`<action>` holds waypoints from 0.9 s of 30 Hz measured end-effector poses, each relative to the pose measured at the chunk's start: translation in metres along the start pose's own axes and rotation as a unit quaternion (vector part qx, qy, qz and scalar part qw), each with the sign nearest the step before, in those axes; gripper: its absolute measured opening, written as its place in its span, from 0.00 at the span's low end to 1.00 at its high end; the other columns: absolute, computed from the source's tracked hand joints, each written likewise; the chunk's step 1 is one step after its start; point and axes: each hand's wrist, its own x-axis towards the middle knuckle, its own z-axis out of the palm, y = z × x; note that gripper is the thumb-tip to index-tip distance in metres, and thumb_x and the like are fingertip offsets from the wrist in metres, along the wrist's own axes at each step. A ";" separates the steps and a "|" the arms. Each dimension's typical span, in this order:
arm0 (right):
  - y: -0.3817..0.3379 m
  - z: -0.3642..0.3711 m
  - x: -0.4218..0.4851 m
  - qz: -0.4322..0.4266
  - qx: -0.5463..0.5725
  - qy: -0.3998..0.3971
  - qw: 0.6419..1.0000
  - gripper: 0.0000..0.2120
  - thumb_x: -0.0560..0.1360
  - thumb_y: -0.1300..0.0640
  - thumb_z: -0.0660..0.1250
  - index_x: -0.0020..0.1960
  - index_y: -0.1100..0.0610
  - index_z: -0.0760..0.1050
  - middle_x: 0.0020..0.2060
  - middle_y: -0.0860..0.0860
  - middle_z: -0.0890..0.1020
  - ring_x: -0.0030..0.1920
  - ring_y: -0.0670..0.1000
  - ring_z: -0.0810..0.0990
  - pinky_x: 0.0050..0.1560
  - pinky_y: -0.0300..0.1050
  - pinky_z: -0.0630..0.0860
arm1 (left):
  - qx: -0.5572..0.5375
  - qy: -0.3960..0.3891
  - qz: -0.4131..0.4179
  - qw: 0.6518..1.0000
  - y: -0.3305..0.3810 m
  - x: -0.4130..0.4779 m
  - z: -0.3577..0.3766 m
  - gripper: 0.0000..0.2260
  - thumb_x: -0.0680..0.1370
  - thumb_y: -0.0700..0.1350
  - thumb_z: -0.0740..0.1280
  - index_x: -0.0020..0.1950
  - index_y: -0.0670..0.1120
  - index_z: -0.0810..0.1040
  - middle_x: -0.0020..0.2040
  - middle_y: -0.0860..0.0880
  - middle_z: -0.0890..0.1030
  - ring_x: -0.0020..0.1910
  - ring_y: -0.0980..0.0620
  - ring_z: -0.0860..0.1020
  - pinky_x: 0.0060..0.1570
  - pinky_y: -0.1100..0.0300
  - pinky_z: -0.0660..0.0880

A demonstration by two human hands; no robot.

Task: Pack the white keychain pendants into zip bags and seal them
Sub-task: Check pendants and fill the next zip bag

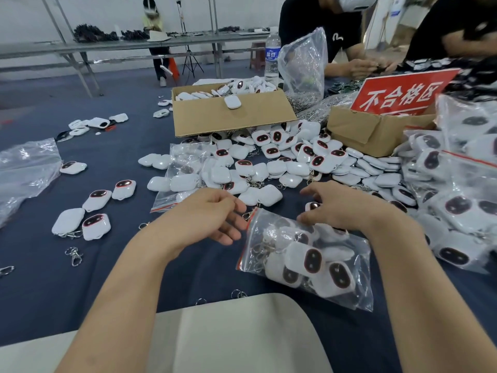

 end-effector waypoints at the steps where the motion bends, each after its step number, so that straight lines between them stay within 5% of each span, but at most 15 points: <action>1: 0.001 -0.001 0.000 0.004 -0.016 -0.007 1.000 0.31 0.76 0.49 0.73 0.75 0.49 0.66 0.68 0.53 0.73 0.60 0.56 0.81 0.60 0.52 0.78 | 0.002 0.005 0.002 1.000 -0.001 0.000 0.000 0.13 0.84 0.37 0.54 0.53 0.41 0.79 0.36 0.48 0.85 0.32 0.53 0.81 0.31 0.62 0.79; 7: 0.002 0.000 0.002 -0.037 0.018 0.024 0.999 0.19 0.77 0.49 0.71 0.65 0.53 0.75 0.59 0.52 0.81 0.54 0.52 0.83 0.51 0.49 0.81 | -0.022 0.064 0.054 0.996 0.001 0.003 0.003 0.13 0.83 0.36 0.56 0.52 0.44 0.80 0.37 0.48 0.84 0.30 0.54 0.79 0.29 0.63 0.76; 9: -0.002 -0.002 0.002 -0.089 0.098 0.059 0.989 0.17 0.74 0.45 0.74 0.59 0.49 0.76 0.50 0.45 0.82 0.44 0.43 0.81 0.41 0.39 0.75 | -0.057 0.080 0.086 0.992 0.005 0.004 0.006 0.11 0.84 0.37 0.58 0.53 0.45 0.80 0.39 0.48 0.84 0.32 0.55 0.79 0.30 0.63 0.77; 12: -0.020 -0.002 0.001 -0.173 0.276 0.088 0.941 0.20 0.66 0.42 0.76 0.52 0.48 0.77 0.43 0.44 0.80 0.35 0.40 0.82 0.38 0.37 0.76 | -0.105 0.061 0.141 0.982 0.009 0.004 0.015 0.08 0.84 0.44 0.63 0.57 0.45 0.81 0.45 0.49 0.84 0.39 0.55 0.81 0.38 0.62 0.81; 16: -0.037 0.003 0.002 -0.256 0.388 0.099 0.880 0.12 0.67 0.49 0.74 0.48 0.51 0.79 0.41 0.50 0.81 0.36 0.43 0.83 0.38 0.39 0.82 | -0.128 0.061 0.200 0.970 0.012 0.005 0.020 0.09 0.83 0.46 0.66 0.60 0.45 0.81 0.46 0.50 0.84 0.42 0.55 0.83 0.42 0.59 0.82; 20: -0.037 0.005 0.004 -0.269 0.412 0.094 0.866 0.04 0.76 0.60 0.73 0.49 0.53 0.81 0.42 0.50 0.82 0.38 0.44 0.84 0.44 0.42 0.84 | -0.154 0.089 0.208 0.962 0.012 0.006 0.021 0.09 0.82 0.46 0.66 0.57 0.44 0.82 0.47 0.47 0.84 0.40 0.55 0.82 0.37 0.61 0.79; 27: -0.041 0.012 0.003 -0.234 0.496 0.059 0.834 0.05 0.78 0.59 0.70 0.51 0.53 0.84 0.37 0.46 0.84 0.39 0.44 0.82 0.42 0.41 0.82 | -0.173 0.132 0.202 0.955 0.009 0.008 0.025 0.07 0.82 0.46 0.67 0.47 0.46 0.81 0.36 0.55 0.81 0.36 0.58 0.78 0.32 0.65 0.76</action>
